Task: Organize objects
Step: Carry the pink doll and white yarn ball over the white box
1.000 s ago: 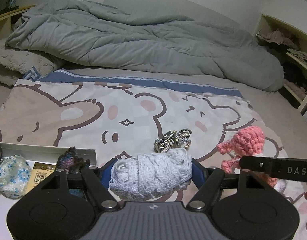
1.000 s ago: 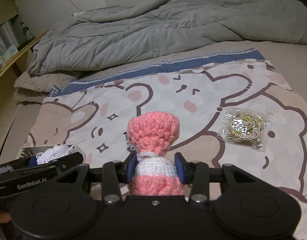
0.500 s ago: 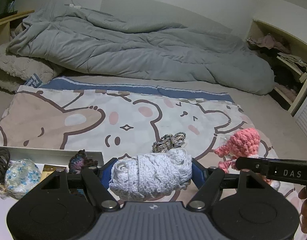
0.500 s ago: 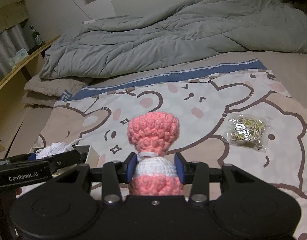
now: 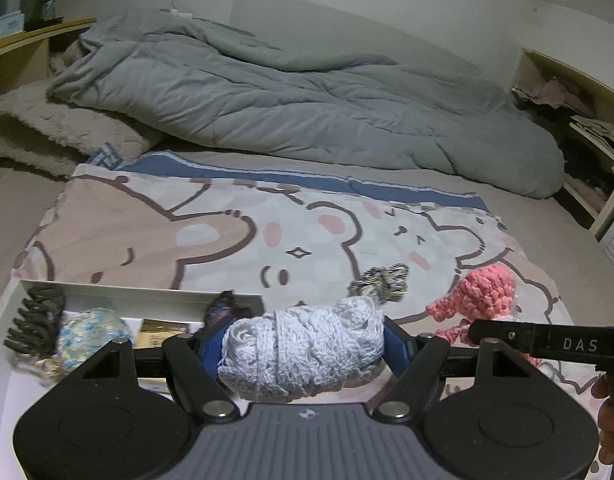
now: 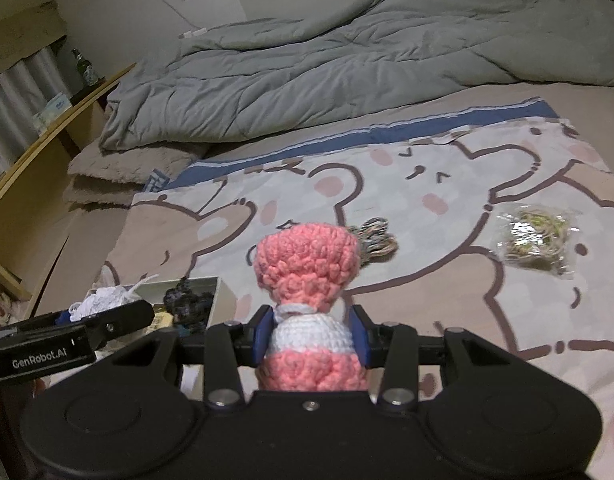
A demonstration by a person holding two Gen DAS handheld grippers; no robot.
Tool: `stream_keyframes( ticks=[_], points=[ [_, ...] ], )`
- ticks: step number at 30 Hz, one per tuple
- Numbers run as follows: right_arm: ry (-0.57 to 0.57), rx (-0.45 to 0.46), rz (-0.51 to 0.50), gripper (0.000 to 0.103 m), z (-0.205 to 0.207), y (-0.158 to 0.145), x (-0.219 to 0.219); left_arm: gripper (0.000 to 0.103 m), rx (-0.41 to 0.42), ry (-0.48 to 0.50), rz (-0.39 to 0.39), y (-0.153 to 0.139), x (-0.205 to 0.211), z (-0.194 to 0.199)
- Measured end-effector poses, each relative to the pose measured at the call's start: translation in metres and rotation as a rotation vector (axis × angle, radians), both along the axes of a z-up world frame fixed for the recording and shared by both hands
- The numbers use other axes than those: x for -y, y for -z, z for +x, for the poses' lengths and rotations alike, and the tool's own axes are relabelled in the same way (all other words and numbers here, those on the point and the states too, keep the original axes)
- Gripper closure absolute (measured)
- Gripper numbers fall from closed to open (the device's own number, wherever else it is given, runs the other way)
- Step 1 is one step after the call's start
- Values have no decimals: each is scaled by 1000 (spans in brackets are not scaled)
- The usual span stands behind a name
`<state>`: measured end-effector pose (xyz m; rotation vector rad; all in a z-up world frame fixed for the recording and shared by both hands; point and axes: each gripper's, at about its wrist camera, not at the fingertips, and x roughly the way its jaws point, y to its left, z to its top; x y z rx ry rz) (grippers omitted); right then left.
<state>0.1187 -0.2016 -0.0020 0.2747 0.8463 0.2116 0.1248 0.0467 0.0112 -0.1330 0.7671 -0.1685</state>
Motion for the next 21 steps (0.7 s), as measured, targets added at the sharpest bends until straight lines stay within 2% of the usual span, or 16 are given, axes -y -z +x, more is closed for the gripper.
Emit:
stream_keyframes(
  ticks=[13, 21],
  points=[
    [-94, -23, 54, 60, 3, 6, -61, 27, 2, -55, 34, 0, -58, -19],
    [-153, -53, 112, 60, 2, 12, -98, 27, -34, -52, 46, 10, -87, -34]
  ],
)
